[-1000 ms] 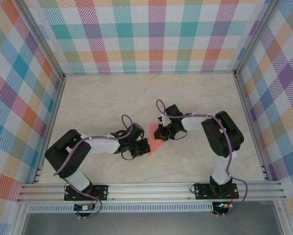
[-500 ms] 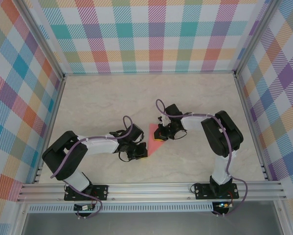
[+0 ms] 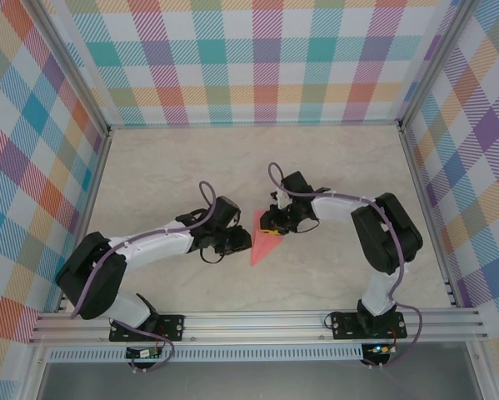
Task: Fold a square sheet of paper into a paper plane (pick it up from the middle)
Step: Pick up the paper from the center of the table.
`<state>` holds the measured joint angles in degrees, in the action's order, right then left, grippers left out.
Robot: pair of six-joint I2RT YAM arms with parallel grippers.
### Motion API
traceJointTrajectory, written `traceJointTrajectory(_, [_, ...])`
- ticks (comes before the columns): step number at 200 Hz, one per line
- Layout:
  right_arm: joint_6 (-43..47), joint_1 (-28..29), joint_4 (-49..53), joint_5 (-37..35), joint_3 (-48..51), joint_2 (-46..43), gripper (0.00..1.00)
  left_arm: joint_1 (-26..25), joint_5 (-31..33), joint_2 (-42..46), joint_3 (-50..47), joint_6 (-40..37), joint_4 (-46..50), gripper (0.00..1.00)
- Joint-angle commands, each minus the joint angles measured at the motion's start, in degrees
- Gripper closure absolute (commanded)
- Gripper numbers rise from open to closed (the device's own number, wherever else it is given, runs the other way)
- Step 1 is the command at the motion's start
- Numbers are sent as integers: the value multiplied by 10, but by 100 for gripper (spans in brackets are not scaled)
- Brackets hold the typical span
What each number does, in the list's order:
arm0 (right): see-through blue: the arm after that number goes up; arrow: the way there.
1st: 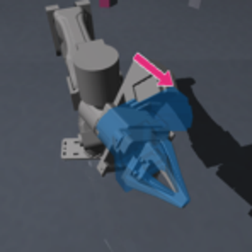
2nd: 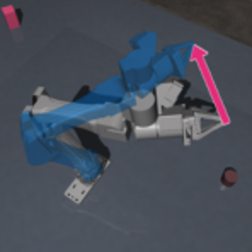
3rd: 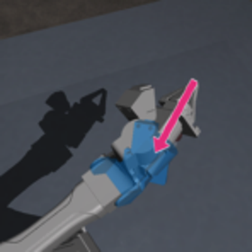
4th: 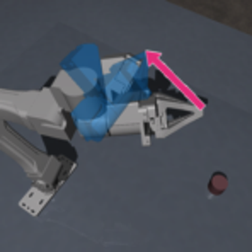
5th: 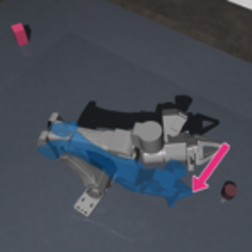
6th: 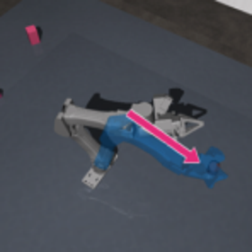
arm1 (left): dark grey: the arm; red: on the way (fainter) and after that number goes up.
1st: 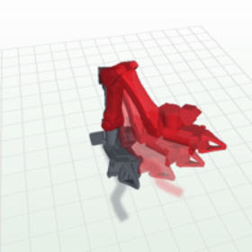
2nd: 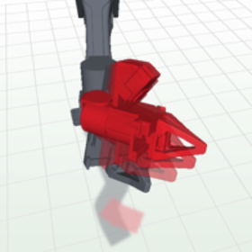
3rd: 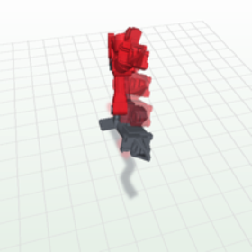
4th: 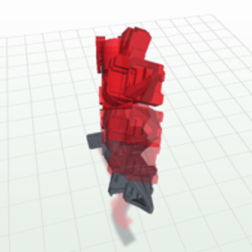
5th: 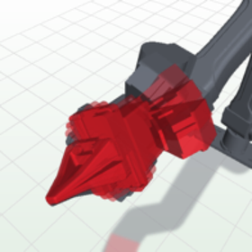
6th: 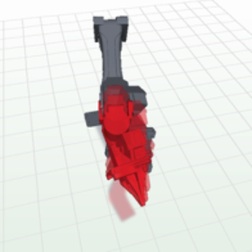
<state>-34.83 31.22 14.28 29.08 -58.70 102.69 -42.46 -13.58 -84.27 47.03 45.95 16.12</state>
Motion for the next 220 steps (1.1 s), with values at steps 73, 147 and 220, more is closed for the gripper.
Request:
traceJointTrajectory(73, [-86,-4,-39,-83,59,-64,53,34,65,38,-14,5,-26,23])
traceJointTrajectory(147, [-78,-3,-67,-38,40,-15,56,41,47,32,-26,22,-55,11])
traceJointTrajectory(220, [-91,-3,-116,3,44,9,66,53,26,22,-33,36,-72,9])
